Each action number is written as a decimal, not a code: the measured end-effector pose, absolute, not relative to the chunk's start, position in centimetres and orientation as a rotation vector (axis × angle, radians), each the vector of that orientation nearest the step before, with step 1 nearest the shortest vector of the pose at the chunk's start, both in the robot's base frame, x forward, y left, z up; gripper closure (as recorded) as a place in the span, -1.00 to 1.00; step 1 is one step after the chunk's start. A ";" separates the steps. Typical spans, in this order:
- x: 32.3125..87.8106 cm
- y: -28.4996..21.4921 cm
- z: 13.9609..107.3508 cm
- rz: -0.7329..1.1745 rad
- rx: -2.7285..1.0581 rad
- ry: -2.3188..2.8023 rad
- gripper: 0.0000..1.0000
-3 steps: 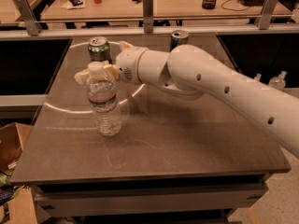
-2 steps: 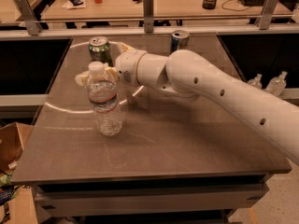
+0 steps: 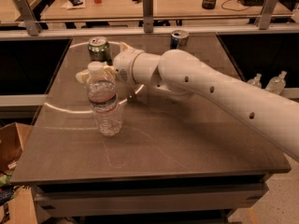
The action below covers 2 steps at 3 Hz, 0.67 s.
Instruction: Knock green can over
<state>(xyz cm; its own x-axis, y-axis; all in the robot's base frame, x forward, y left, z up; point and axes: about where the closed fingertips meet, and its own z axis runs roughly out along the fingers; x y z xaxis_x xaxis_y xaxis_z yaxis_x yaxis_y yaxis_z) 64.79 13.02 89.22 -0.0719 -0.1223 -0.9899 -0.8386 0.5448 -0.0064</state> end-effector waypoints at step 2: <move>66.2 13.7 89.2 0.636 -0.762 1.607 -1.00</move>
Offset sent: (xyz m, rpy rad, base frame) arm 0.0226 0.0070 0.0025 -0.0246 0.0066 -0.1790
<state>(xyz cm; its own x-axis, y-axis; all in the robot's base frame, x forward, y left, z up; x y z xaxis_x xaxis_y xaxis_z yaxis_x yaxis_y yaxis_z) 66.19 13.70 89.25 -0.0988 -0.1312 -0.9864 -0.7704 0.6376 -0.0076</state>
